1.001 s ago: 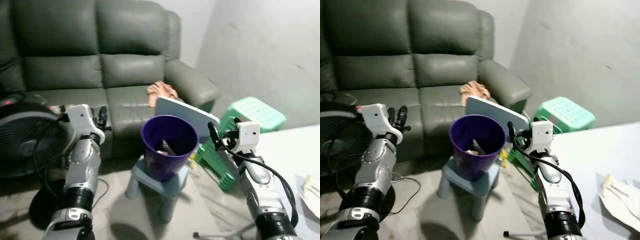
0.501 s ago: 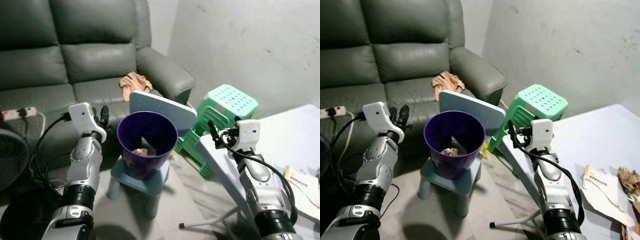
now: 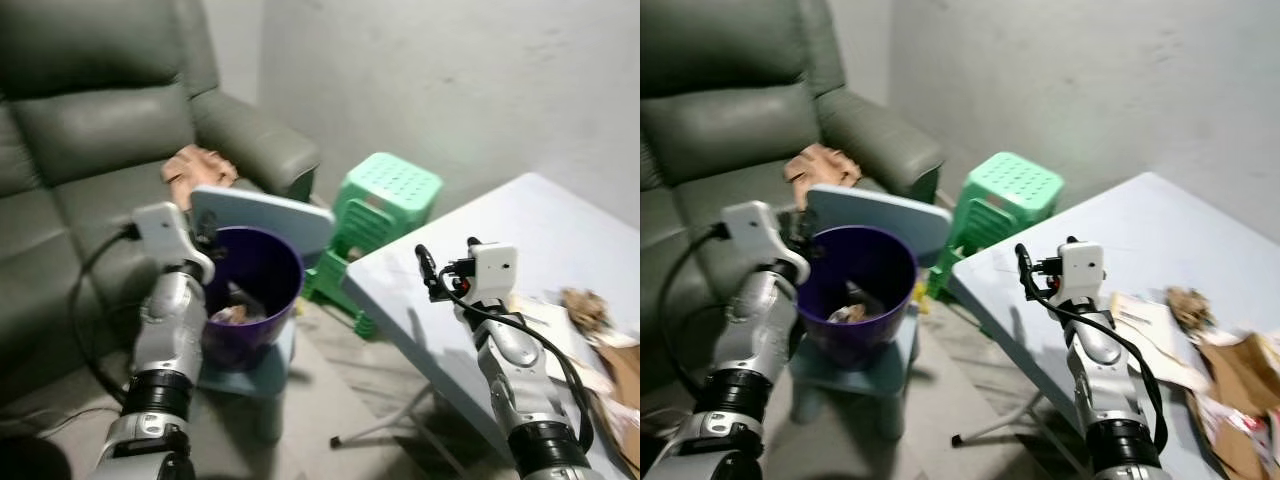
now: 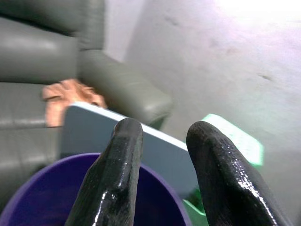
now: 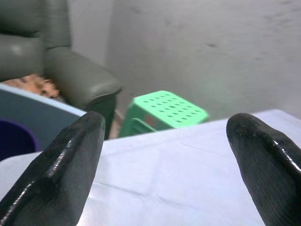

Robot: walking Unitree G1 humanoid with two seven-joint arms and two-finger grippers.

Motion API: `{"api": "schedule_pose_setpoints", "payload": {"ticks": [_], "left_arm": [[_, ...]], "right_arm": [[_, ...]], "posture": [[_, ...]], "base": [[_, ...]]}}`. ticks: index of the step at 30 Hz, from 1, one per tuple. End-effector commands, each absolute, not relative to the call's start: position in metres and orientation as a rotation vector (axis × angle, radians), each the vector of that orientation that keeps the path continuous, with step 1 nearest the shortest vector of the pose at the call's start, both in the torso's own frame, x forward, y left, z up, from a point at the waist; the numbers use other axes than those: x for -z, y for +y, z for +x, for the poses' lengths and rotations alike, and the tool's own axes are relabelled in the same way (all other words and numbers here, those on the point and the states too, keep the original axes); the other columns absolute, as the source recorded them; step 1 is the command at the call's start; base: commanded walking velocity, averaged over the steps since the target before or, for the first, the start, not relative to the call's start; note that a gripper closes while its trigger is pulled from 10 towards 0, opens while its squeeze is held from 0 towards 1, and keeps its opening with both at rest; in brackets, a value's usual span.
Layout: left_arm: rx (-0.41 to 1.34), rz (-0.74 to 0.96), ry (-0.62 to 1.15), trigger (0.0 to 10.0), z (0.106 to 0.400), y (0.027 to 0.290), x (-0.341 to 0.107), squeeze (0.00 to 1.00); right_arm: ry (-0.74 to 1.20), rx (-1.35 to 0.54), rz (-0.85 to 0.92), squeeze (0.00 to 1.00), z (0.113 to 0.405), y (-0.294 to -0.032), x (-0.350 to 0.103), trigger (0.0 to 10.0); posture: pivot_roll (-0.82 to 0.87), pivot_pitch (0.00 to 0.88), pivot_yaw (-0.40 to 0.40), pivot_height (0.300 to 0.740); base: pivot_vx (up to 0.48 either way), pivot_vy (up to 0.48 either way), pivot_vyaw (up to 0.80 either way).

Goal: Picking trash to rubbish bin

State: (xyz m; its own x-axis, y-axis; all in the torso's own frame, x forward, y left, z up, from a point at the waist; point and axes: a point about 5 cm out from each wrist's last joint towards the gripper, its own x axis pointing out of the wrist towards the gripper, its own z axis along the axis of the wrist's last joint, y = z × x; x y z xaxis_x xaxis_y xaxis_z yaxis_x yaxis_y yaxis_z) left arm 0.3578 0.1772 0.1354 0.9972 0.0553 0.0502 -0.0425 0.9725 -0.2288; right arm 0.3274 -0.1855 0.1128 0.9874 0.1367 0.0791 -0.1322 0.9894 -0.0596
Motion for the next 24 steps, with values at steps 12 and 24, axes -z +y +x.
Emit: {"api": "schedule_pose_setpoints", "payload": {"ticks": [12,24], "left_arm": [[-0.052,-0.193,-0.054,10.0,0.358,0.175,-0.137,0.00],[-0.012,-0.184,-0.042,10.0,0.357,0.168,-0.134,0.00]], "right_arm": [[-0.087,-0.120,-0.066,0.00,0.327,-0.191,-0.114,10.0],[-0.084,-0.127,-0.074,0.00,0.325,-0.191,-0.114,10.0]], "posture": [[0.07,0.000,-0.133,0.740],[0.07,0.000,-0.138,0.740]], "base": [[0.000,0.000,-0.77],[0.000,0.000,-0.77]]}}
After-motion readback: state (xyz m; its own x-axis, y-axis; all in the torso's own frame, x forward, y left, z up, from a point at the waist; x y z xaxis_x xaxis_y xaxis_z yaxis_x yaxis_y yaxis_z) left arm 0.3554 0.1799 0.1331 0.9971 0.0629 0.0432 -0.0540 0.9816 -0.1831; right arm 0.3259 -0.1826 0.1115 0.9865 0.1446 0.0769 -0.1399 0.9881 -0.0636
